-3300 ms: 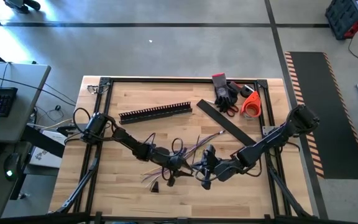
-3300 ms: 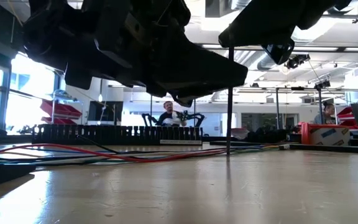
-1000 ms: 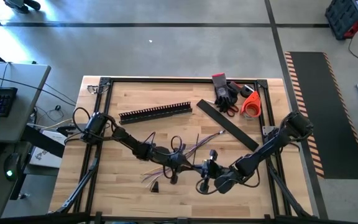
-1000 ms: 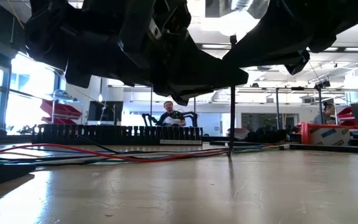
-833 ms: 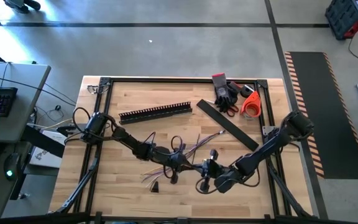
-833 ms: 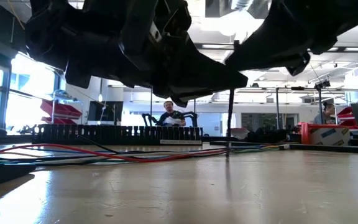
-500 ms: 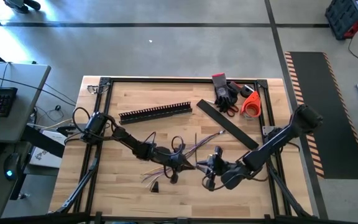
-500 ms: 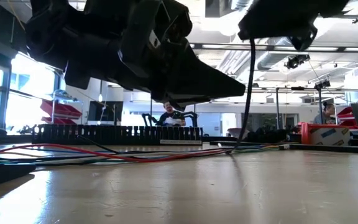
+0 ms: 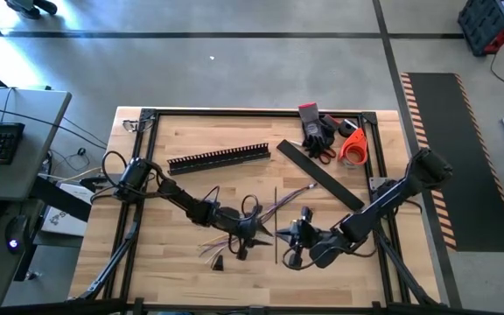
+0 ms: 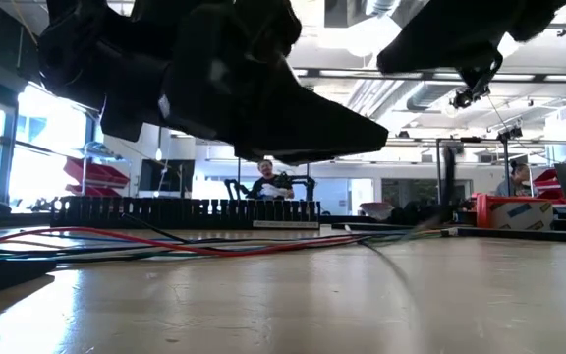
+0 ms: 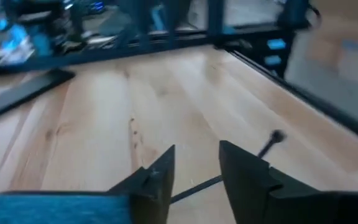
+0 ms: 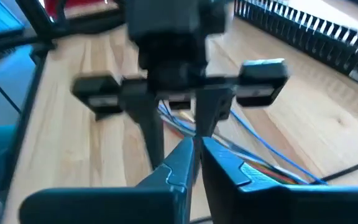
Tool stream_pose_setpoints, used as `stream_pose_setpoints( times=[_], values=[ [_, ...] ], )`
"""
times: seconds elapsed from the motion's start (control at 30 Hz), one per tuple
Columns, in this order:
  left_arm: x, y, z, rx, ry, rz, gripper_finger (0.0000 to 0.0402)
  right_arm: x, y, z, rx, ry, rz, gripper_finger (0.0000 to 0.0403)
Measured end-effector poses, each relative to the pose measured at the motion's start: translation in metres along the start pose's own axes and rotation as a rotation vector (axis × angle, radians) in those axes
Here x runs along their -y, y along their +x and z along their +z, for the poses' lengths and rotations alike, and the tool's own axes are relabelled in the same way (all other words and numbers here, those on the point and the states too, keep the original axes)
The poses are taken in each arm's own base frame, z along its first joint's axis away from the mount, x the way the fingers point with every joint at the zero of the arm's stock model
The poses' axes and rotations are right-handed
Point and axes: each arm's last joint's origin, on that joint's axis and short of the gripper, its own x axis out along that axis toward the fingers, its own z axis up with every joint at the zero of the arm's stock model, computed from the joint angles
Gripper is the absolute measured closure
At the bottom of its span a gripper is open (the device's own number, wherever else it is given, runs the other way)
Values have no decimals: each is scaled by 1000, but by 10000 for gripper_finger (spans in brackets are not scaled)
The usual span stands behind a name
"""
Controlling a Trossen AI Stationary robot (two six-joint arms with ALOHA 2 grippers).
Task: Ziptie cables
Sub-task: Wrap the colored cables together using a zip tie
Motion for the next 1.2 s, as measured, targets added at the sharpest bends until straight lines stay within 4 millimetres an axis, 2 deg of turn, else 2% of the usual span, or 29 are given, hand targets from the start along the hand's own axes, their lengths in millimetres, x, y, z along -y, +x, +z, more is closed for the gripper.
stream_pose_setpoints(
  times=[0.13, 0.3, 0.53, 0.67, 0.77, 0.97, 1.2],
  values=[
    [14, -2, 4, -11, 195, -52, 260, -4, -13, 6, 33, -2, 32, 377],
    [29, 4, 7, -48, 331, -88, 213, -10, -23, 13, 97, 3, 54, 377],
    [41, 23, -4, -115, 281, -36, 178, -14, -24, 18, 121, -19, 112, 377],
    [47, 39, -20, -151, 155, 52, 177, -17, -26, 16, 87, -31, 181, 377],
    [54, 54, -24, -137, 81, 97, 177, -22, -31, 12, 63, -46, 230, 377],
    [68, 81, -30, -103, -21, 159, 194, -38, -52, -1, 64, -78, 294, 377],
    [84, 80, -33, -110, -99, 270, 260, -52, -78, -16, 113, -107, 286, 377]
  ],
)
